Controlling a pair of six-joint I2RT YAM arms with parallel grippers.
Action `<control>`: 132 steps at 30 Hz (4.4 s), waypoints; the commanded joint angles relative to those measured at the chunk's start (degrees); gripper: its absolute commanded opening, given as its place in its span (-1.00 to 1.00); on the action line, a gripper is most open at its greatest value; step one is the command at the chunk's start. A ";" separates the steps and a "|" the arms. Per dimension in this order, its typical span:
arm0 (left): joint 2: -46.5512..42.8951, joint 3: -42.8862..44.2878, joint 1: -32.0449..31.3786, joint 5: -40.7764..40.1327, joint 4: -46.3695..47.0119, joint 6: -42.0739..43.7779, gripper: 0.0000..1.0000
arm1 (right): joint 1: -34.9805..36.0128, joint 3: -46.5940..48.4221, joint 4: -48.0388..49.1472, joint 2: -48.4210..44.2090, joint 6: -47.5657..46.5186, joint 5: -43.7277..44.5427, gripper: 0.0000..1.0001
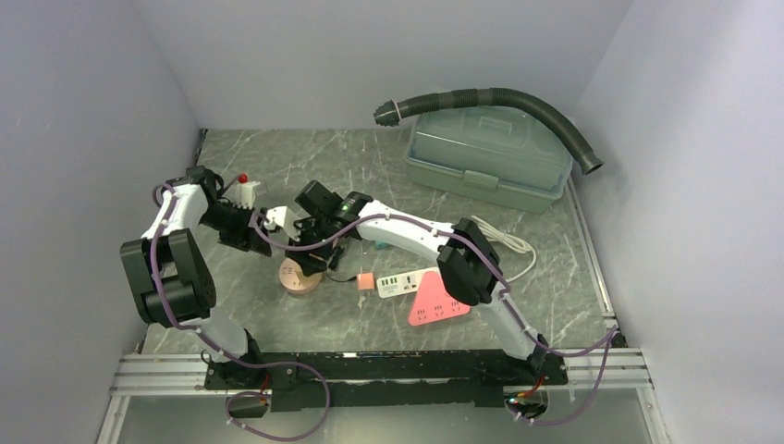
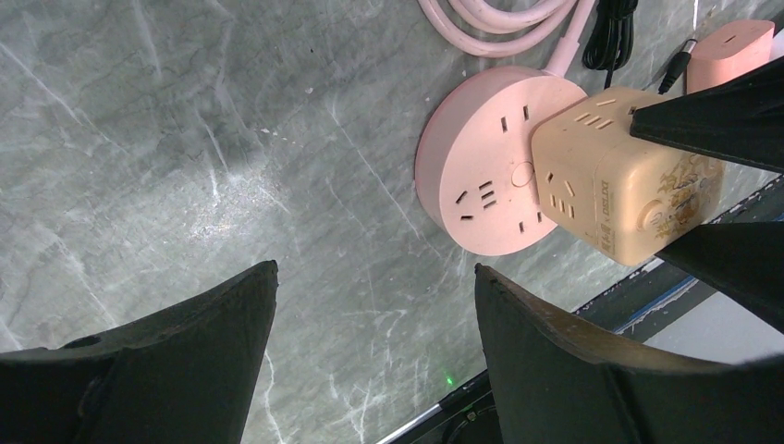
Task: Insert the plug
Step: Insert the plug into the socket, then pick up the plug from the center of the board.
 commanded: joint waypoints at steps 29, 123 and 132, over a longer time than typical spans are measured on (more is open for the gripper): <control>-1.99 1.53 0.39 1.61 -1.50 1.69 0.66 | -0.13 -7.38 -10.45 12.89 -2.99 8.02 -1.00; -8.96 -3.87 -1.84 5.46 -6.22 4.53 0.35 | 1.13 -40.96 17.63 -21.50 35.14 20.09 -0.04; -13.67 4.50 -1.76 6.11 -12.89 3.06 0.61 | 2.47 -40.08 16.73 -24.45 33.21 20.57 -0.46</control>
